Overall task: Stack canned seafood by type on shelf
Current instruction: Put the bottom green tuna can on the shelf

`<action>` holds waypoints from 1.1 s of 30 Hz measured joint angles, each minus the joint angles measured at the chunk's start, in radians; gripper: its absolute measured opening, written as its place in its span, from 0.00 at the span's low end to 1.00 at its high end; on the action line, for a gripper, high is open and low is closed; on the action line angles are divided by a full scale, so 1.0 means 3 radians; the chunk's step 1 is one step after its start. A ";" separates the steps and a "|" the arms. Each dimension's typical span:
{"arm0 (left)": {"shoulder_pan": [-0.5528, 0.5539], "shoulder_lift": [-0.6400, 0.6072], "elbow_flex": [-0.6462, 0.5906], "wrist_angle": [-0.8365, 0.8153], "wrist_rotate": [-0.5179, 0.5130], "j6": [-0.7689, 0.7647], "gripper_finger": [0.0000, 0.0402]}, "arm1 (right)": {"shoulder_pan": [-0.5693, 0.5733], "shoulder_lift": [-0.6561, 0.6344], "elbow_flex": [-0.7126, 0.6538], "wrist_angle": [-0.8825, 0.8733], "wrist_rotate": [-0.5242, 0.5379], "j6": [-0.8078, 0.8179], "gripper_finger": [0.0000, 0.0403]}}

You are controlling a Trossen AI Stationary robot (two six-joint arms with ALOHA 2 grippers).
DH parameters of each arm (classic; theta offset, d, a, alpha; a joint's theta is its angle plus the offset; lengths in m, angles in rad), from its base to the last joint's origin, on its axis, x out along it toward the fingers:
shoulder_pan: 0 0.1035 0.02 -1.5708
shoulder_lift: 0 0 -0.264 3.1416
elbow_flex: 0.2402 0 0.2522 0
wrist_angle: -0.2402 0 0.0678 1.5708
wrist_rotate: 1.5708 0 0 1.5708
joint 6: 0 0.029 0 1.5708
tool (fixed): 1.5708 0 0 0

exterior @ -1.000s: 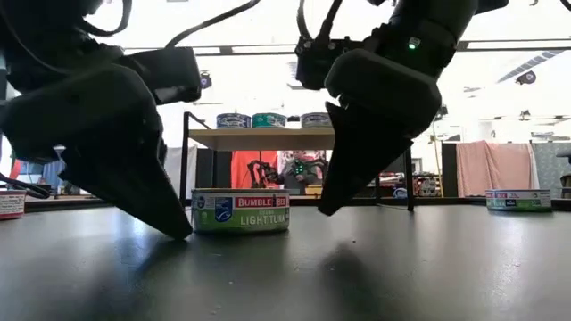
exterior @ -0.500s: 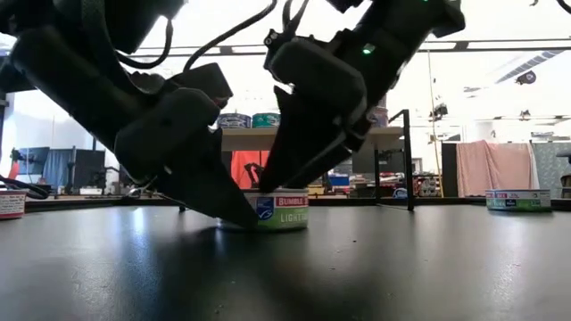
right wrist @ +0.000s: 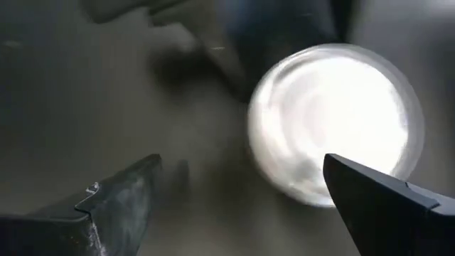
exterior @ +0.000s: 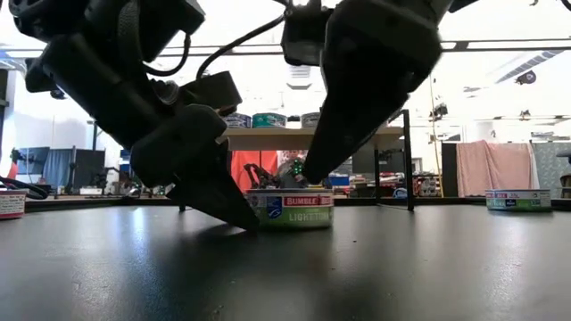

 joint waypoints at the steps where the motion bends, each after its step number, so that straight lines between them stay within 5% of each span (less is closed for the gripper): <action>1: 0.0002 -0.0006 0.0000 -0.0026 0.0007 0.0000 0.91 | -0.0008 -0.0024 0.0000 -0.0051 0.0024 -0.0016 0.94; 20: -0.0082 -0.0244 -0.0023 -0.0541 0.0219 -0.0038 0.94 | -0.0051 0.0119 -0.0011 -0.0487 0.0095 0.0059 0.94; 33: -0.0136 0.0032 -0.0031 0.0286 0.0012 0.0118 0.95 | -0.0030 0.0240 -0.0011 -0.0302 -0.0139 0.0122 0.94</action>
